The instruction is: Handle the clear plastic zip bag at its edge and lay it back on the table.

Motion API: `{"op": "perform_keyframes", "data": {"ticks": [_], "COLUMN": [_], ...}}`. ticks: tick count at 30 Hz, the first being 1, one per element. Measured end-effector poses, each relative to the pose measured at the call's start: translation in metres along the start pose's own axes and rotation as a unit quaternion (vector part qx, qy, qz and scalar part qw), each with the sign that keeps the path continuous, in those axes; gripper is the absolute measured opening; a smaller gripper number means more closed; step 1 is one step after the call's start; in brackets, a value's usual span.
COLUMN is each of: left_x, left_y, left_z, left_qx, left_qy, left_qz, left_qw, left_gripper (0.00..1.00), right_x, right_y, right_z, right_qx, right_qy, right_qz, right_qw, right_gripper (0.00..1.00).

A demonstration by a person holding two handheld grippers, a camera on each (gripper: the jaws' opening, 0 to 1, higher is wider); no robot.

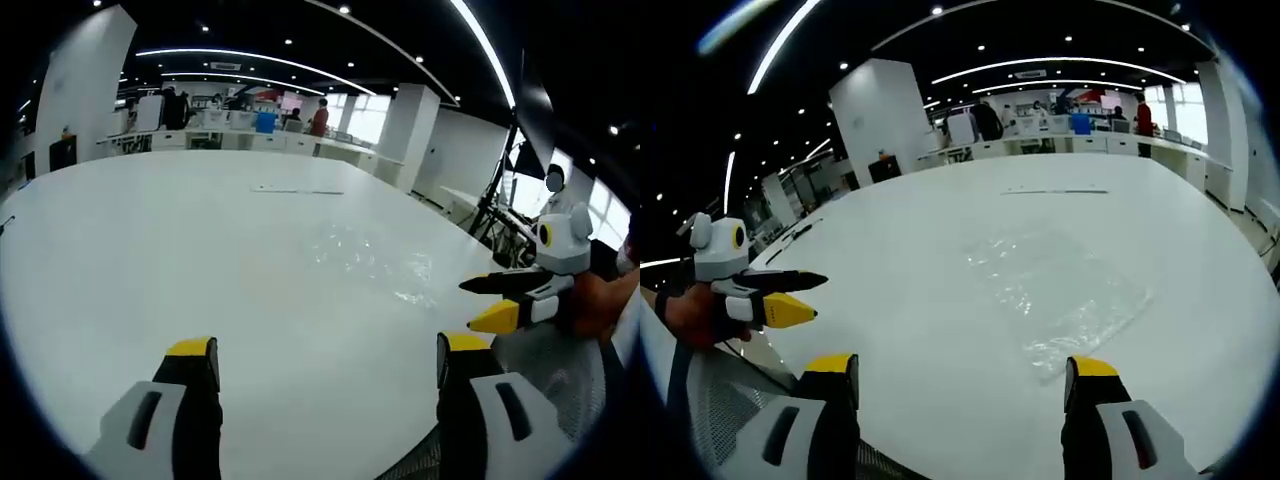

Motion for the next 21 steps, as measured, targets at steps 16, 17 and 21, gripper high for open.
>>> {"op": "perform_keyframes", "data": {"ticks": [16, 17, 21], "left_x": [0.0016, 0.0016, 0.0019], "left_y": [-0.0014, -0.0014, -0.0018], "left_z": [0.0006, 0.0007, 0.0009], "left_qx": [0.003, 0.002, 0.002], "left_qy": [-0.007, -0.007, -0.008], "left_qz": [-0.004, -0.004, -0.005], "left_qw": [1.0, 1.0, 1.0], "left_gripper": [0.88, 0.88, 0.88], "right_x": [0.0013, 0.0016, 0.0008], "right_y": [-0.0013, -0.0013, -0.001], "right_z": [0.0007, 0.0009, 0.0005], "right_qx": [0.003, 0.003, 0.004], "right_qy": [0.001, 0.001, 0.0], "right_qz": [-0.003, -0.003, -0.002], "right_qw": [1.0, 1.0, 1.0], "right_gripper": [0.84, 0.84, 0.83]}}
Point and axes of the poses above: the point that each gripper's makers call its tool centre point, and the gripper's own axes: x roughly forward along the fingers, z roughly to its right, y roughly out of its top, the point moved 9 cm from there along -x, roughly backward along the fingers, and after that the axes turned 7 degrees about x, right-handed, at the moved point
